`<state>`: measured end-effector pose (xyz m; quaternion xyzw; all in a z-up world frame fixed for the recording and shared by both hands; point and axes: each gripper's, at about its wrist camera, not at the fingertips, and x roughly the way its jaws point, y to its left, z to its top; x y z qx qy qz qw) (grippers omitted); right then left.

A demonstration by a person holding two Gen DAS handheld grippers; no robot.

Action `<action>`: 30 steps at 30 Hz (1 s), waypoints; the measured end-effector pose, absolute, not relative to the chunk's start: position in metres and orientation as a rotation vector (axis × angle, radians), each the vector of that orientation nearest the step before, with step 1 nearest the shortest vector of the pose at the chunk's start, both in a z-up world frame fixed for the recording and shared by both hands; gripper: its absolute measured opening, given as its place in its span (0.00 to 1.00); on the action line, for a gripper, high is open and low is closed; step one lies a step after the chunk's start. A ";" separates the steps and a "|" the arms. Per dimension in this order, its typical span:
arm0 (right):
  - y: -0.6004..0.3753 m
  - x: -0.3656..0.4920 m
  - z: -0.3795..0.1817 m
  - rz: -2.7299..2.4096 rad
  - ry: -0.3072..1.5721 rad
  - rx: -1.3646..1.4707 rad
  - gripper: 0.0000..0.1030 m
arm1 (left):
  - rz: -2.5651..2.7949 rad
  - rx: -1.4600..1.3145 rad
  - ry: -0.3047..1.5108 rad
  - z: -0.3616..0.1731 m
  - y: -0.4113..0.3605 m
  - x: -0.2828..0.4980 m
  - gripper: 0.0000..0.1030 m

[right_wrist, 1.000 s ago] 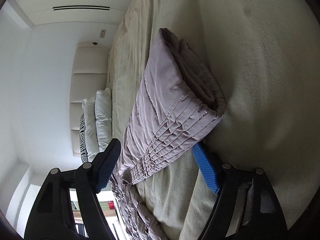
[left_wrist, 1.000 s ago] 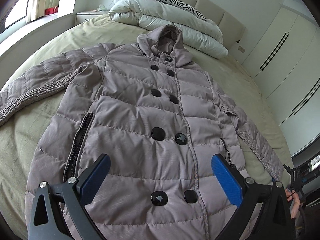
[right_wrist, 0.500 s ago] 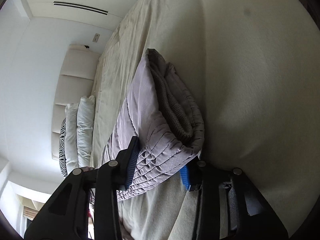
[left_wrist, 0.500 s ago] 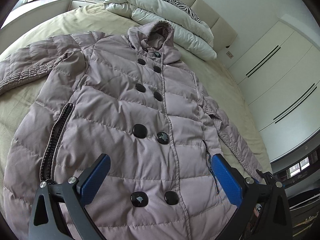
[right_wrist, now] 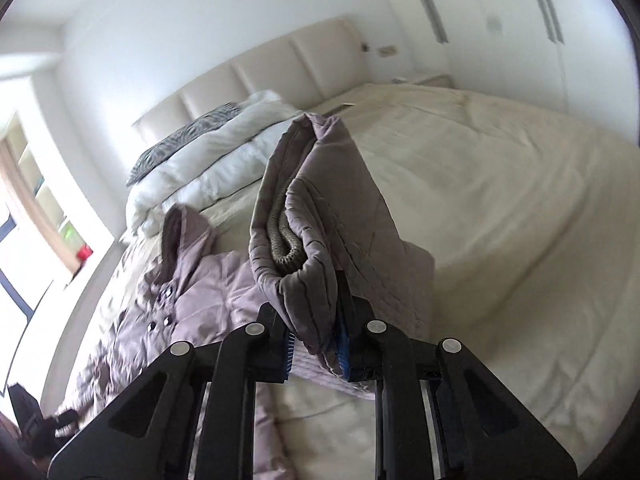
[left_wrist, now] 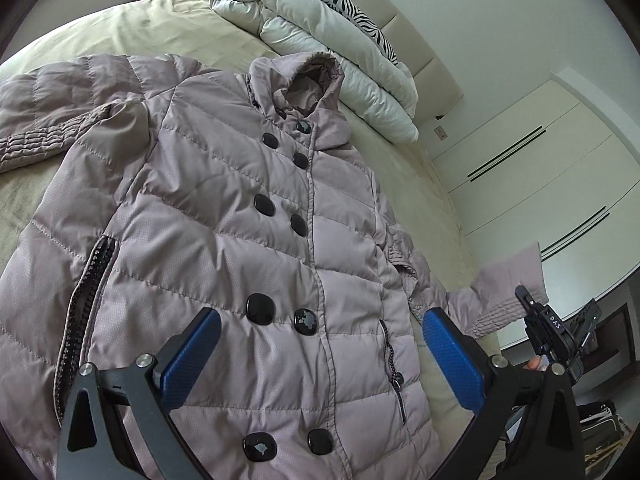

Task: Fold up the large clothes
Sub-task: 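Grasp the cuff of the coat sleeve with the right tool and lift, then fold the held sleeve across the coat body and open the right tool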

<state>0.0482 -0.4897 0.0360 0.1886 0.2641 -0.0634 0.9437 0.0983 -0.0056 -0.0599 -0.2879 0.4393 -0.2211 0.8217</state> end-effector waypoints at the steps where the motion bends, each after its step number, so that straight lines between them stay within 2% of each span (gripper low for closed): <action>1: -0.461 0.061 0.038 -0.074 0.562 0.326 0.16 | -0.479 -0.623 0.930 -0.060 -0.003 0.100 1.00; 4: -0.385 0.093 0.022 0.060 0.637 0.212 0.16 | -0.503 -0.656 0.931 -0.062 0.004 0.105 1.00; 9: -0.304 0.119 -0.042 0.126 0.827 0.163 0.16 | -0.558 -0.706 0.974 -0.077 0.007 0.115 1.00; 11: -0.278 0.116 -0.062 0.121 0.857 0.120 0.17 | -0.568 -0.722 1.003 -0.085 0.003 0.121 1.00; 13: -0.255 0.112 -0.070 0.110 0.841 0.045 0.22 | -0.585 -0.735 1.032 -0.093 -0.005 0.128 1.00; 15: -0.244 0.109 -0.075 0.139 0.851 0.006 0.41 | -0.613 -0.753 1.055 -0.097 -0.014 0.134 1.00; 16: -0.237 0.114 -0.087 0.160 0.865 0.008 0.71 | -0.627 -0.765 1.062 -0.098 -0.020 0.138 1.00; 17: -0.238 0.118 -0.088 0.167 0.868 0.015 0.87 | -0.643 -0.776 1.070 -0.099 -0.025 0.141 1.00; 21: -0.244 0.098 -0.090 0.169 0.877 0.017 0.87 | -0.673 -0.774 1.116 -0.105 -0.049 0.155 1.00; 27: -0.319 0.051 -0.091 0.160 0.905 0.354 0.87 | -0.664 -0.721 1.208 -0.116 -0.088 0.173 0.99; 30: -0.348 0.035 -0.095 0.139 0.896 0.451 0.87 | -0.641 -0.662 1.231 -0.120 -0.104 0.181 0.96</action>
